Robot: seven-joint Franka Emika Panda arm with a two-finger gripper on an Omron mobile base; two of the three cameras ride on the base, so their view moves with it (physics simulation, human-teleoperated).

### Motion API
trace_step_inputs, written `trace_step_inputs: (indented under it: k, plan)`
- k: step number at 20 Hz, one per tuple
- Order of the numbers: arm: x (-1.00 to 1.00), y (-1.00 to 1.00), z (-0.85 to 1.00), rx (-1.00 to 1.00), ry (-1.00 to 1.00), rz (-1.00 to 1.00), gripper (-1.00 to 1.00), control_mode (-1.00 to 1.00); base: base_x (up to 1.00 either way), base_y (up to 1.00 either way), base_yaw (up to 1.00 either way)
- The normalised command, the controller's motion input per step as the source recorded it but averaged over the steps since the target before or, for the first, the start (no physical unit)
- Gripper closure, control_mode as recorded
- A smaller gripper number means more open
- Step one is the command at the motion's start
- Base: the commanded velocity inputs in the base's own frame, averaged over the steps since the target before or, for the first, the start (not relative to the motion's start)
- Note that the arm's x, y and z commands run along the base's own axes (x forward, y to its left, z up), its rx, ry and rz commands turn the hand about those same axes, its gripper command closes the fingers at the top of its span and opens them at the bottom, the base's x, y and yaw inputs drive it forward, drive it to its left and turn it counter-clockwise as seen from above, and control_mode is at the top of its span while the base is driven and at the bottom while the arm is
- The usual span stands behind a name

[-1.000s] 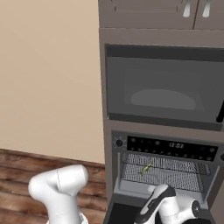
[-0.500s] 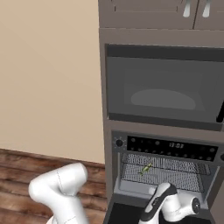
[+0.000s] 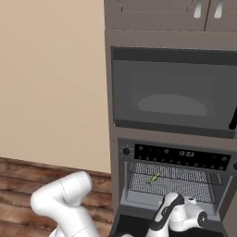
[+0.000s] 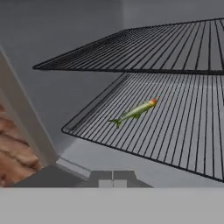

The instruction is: Take the fish from the oven and place it on the plate on the counter.

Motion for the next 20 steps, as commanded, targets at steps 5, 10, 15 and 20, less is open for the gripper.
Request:
trace_step_inputs:
  k: [5,10,15,20]
  plan:
    - [0.19,0.44,-0.61,-0.1,-0.31,-0.28,1.0,-1.0,0.0,0.0,0.0]
    - [0.51,0.7,-0.27,0.0,-0.15,-0.41,1.0,-1.0,0.0,0.0,0.0]
    - [0.64,-0.05,0.0,0.01,-0.13,-0.1,1.0,-1.0,0.0,0.0,0.0]
    - [0.39,-0.33,-0.05,0.0,-0.09,0.0,1.0,-1.0,0.0,0.0,0.0]
